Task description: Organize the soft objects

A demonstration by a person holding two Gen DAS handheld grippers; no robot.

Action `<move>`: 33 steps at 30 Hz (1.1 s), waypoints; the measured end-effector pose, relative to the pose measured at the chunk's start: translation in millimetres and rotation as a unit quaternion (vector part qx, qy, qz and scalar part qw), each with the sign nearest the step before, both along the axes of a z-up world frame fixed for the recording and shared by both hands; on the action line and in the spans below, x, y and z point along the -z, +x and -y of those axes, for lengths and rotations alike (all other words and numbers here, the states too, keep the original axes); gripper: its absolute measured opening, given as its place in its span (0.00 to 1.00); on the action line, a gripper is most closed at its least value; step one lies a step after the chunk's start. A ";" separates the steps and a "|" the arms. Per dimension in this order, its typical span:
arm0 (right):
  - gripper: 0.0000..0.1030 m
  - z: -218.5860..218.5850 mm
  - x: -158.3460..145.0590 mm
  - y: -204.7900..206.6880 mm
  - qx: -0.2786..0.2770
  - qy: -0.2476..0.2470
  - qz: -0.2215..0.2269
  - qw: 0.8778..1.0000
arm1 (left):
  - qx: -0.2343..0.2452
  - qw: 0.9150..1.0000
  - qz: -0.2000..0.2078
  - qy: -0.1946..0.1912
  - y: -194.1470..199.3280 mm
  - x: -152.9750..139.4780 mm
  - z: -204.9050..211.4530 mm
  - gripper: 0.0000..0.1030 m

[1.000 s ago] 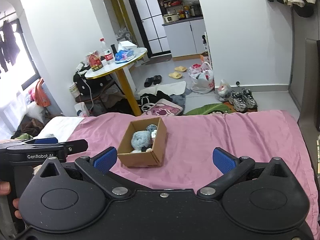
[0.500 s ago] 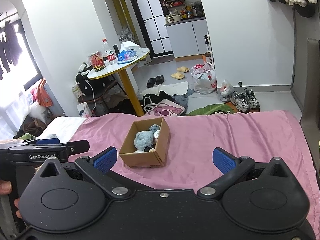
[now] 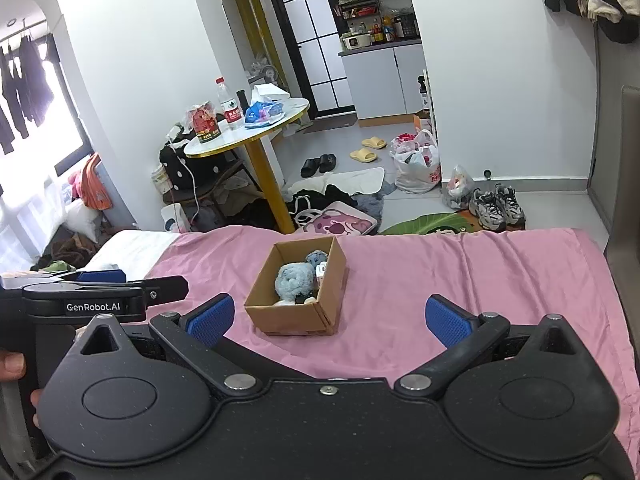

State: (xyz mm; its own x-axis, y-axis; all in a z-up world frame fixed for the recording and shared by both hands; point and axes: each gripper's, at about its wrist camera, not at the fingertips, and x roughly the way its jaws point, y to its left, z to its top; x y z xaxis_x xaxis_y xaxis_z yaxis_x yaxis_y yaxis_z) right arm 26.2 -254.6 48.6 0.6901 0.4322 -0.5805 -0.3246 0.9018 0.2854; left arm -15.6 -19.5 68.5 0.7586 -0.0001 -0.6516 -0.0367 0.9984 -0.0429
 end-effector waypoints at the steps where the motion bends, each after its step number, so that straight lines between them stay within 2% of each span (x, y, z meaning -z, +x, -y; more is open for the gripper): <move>1: 1.00 0.5 0.1 0.4 0.001 0.002 -0.002 1.000 | 0.000 1.000 0.000 0.000 0.1 0.0 0.0 1.00; 33: 1.00 -2.2 -1.5 -2.3 0.005 -0.005 -0.001 1.000 | 0.006 1.000 0.007 0.006 -5.2 -5.7 5.2 1.00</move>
State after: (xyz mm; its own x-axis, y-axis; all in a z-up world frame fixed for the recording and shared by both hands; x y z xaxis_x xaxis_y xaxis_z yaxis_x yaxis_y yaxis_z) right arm 23.9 -252.3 50.1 0.6936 0.4197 -0.5854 -0.3150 0.9076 0.2775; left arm -20.8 -24.7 74.1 0.7673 -0.0016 -0.6413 -0.0240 0.9992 -0.0312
